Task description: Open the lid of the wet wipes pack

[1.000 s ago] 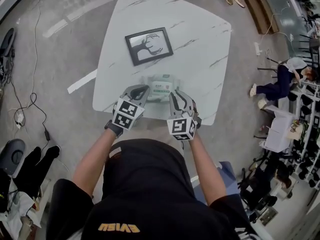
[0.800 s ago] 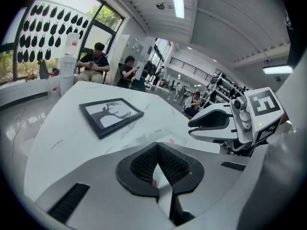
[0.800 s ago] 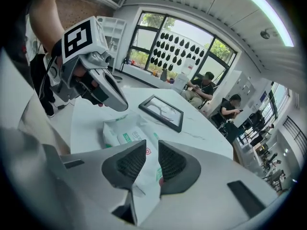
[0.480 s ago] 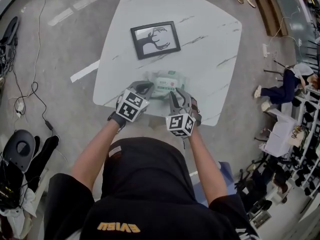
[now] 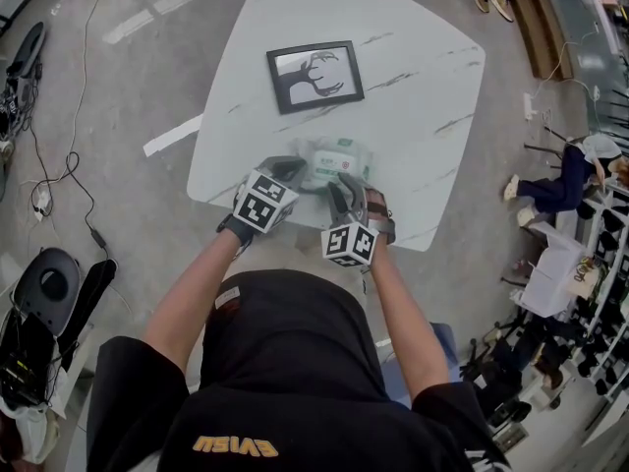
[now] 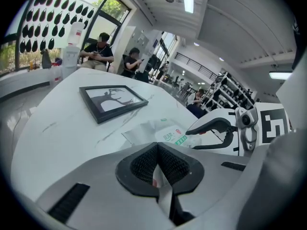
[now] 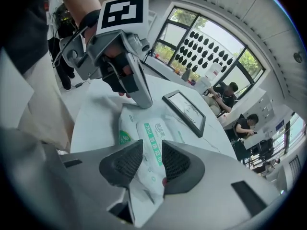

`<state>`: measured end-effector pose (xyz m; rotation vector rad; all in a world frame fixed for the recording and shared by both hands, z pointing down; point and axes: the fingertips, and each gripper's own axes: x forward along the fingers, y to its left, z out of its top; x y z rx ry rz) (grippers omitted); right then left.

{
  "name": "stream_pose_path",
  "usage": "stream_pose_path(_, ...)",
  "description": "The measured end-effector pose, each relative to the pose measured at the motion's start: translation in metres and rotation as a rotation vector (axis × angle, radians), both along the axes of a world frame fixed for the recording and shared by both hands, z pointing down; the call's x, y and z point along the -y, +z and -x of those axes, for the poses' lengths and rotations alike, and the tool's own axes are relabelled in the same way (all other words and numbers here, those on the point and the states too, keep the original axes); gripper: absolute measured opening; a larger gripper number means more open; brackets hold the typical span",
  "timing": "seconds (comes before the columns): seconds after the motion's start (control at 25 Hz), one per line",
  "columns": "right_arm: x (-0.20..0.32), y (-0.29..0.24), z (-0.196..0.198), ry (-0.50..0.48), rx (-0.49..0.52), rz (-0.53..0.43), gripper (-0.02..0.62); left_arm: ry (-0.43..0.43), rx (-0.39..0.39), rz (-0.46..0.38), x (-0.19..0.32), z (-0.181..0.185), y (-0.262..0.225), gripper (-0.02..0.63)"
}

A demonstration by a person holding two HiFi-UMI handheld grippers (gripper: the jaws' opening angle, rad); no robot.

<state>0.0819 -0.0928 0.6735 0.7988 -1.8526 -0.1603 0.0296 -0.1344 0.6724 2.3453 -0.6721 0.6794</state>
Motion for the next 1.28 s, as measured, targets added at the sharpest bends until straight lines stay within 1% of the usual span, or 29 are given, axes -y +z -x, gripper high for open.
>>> stream_pose_path(0.16, -0.001, 0.004, 0.002, -0.041, -0.038, 0.006, 0.125, -0.019, -0.015, 0.015, 0.000, 0.000, 0.001, 0.015)
stream_pose_path(0.32, -0.002, 0.011, 0.006, -0.111, -0.104, 0.006, 0.115, -0.038, -0.015, 0.044, 0.000, 0.004, 0.011, 0.015)
stream_pose_path(0.4, -0.003, 0.015, 0.007, -0.132, -0.129, 0.011, 0.083, -0.049, -0.027, 0.055, -0.001, 0.003, 0.015, 0.014)
stream_pose_path(0.56, -0.003, 0.016, 0.008, -0.132, -0.152, 0.019, 0.083, -0.052, -0.028, 0.055, 0.000, 0.003, 0.016, 0.015)
stream_pose_path(0.76, -0.005, 0.015, 0.010, -0.142, -0.189, -0.004, 0.076, -0.038, -0.039, 0.092, 0.000, 0.004, 0.015, 0.015)
stream_pose_path(0.88, -0.006, 0.013, 0.011, -0.143, -0.209, -0.037, 0.048, -0.041, -0.047, 0.115, 0.000, 0.005, 0.013, 0.015)
stream_pose_path(0.96, -0.007, 0.013, 0.011, -0.135, -0.203, -0.043, 0.043, -0.042, -0.041, 0.110, -0.001, 0.004, 0.013, 0.014)
stream_pose_path(1.16, -0.009, 0.015, 0.011, -0.126, -0.175, -0.015, 0.025, -0.038, -0.035, 0.103, -0.002, 0.004, 0.014, 0.014)
stream_pose_path(1.28, -0.009, 0.015, 0.011, -0.119, -0.185, -0.021, 0.016, -0.039, -0.034, 0.105, -0.002, 0.004, 0.014, 0.014)
